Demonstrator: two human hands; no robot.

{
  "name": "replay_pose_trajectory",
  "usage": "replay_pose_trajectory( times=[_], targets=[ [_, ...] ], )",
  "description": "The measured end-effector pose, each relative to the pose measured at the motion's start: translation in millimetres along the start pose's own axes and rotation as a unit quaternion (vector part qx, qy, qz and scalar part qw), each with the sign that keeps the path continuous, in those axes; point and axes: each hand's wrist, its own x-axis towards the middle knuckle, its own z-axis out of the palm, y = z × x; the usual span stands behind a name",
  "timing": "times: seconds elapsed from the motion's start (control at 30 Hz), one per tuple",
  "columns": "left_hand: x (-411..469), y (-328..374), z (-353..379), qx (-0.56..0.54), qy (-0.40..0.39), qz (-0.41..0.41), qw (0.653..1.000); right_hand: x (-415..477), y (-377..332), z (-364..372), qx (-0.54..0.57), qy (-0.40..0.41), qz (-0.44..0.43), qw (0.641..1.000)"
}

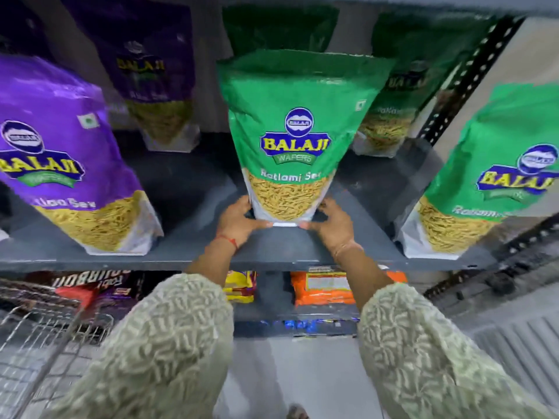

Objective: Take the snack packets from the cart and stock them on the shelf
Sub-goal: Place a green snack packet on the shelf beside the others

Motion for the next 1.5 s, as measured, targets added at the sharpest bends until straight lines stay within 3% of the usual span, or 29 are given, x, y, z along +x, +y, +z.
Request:
replay_pose_trajectory(
  times=[0.33, 0.9, 1.03, 1.1, 1.17, 1.23, 1.3, 1.37, 1.5],
  targets=[
    [-54, -18, -12, -0.003, -0.017, 0.006, 1.000, -54, 13, -1, 0.011, -0.008, -0.013, 1.000],
    [-53, -23, -13, 0.015, -0.020, 0.001, 1.000, -58, 15, -2, -0.016, -0.004, -0.024, 1.000],
    [-60, -16, -11, 0.007, -0.023, 0.025, 0.999, -69, 16, -6, -0.037, 0.001, -0.059, 0.998],
    [-79, -16, -8, 0.003, 0.040, 0.057, 0.998, -85, 30, -16, -0.010, 0.044, -0.069, 0.997],
    [-110, -16, 7, 0.052, 0.152, 0.098, 0.982, -108, 52, -39, 0.046, 0.139, -0.058, 0.988],
    [-146, -21, 20, 0.123, 0.186, 0.165, 0.961, -126, 67, -57, 0.081, 0.220, -0.052, 0.971],
    [-159, -12, 50, 0.105, 0.072, 0.190, 0.973, -126, 79, -89, 0.104, 0.301, -0.032, 0.947],
    [-147, 21, 93, 0.050, -0.053, 0.159, 0.985, -116, 91, -136, 0.098, 0.335, -0.004, 0.937],
    [-92, 83, 162, -0.019, -0.118, 0.138, 0.983, -83, 106, -198, 0.072, 0.208, 0.010, 0.975]
  ],
)
